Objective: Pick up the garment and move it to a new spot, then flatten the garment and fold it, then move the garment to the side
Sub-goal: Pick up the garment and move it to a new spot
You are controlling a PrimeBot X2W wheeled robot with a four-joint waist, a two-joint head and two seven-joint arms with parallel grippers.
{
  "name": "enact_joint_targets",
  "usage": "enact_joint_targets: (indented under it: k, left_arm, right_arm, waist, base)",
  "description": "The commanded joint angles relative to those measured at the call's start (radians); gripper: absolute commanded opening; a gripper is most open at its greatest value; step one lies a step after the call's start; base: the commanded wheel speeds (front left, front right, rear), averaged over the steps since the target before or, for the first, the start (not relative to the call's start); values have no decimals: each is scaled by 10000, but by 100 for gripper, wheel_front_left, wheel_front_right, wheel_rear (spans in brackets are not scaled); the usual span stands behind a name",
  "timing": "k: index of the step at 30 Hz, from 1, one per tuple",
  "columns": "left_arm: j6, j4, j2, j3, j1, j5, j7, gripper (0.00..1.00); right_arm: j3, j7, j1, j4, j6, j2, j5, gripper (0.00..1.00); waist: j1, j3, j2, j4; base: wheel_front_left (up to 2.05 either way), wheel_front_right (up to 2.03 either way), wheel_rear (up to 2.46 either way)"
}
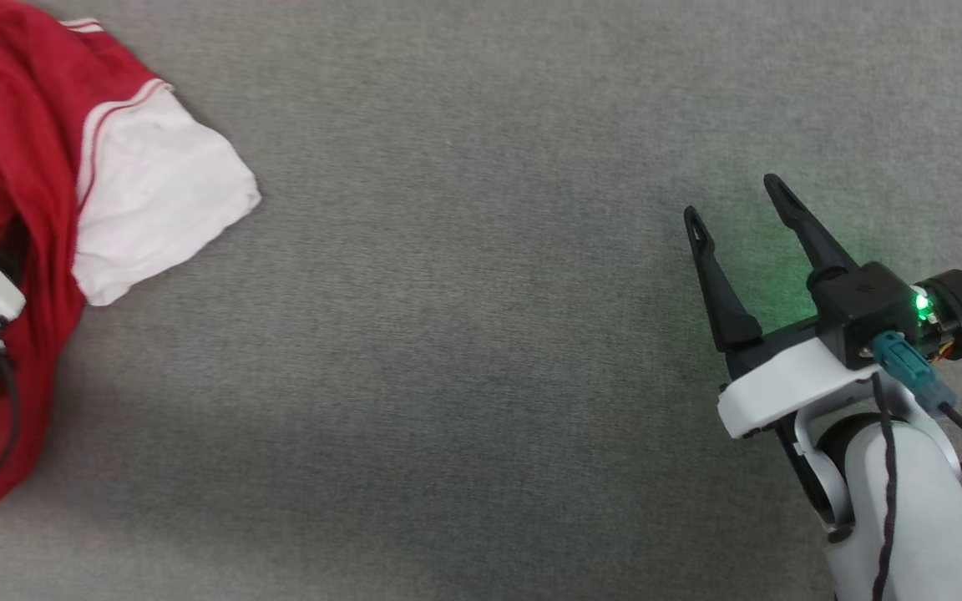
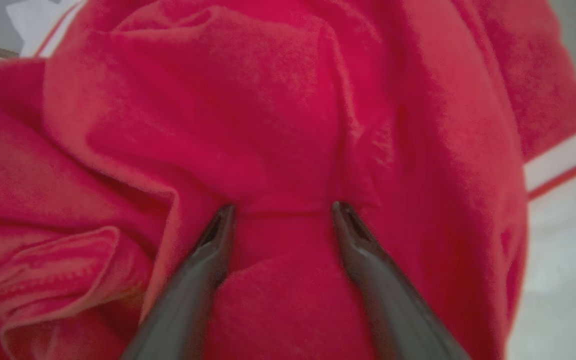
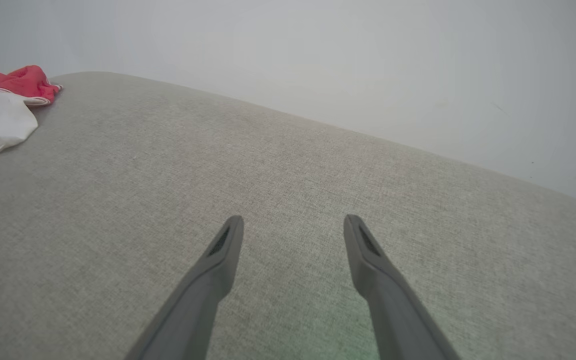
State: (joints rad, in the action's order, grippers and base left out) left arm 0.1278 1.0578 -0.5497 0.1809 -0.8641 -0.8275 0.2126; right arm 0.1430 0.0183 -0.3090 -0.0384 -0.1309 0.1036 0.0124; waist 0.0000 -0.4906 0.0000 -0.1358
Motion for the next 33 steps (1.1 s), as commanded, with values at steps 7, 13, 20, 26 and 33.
enact_joint_targets:
  k: [7, 13, 20, 26, 33]
  left_arm:
    - [-1, 1837, 527, 419, -340, -383, 2370, 100]
    - [-1, 2343, 892, 707, 48, -352, 3008, 100]
    - [-2, 2103, 518, 852, -89, -291, 2359, 0]
    - [-1, 1547, -214, 1062, -728, -67, 1402, 0]
    - [-1, 678, -837, 1577, -1190, 206, 181, 0]
  right_arm:
    - [103, 222, -160, -271, 3, 88, 50, 100]
    - [116, 301, -51, -354, 5, 56, 25, 100]
    - [-16, 284, 40, -308, 3, -15, 50, 100]
    - [-159, 25, 158, -62, 3, -110, -93, 100]
    - [-379, -349, 389, 415, 5, -216, -332, 100]
  waist:
    - [0, -356, 0, 346]
    - [0, -329, 0, 406]
    - [0, -157, 0, 308]
    - [0, 391, 0, 35]
    - [0, 1371, 0, -262]
  base:
    - [0, 0, 0]
    - [0, 0, 0]
    - [0, 0, 0]
    - [0, 0, 0]
    - [0, 0, 0]
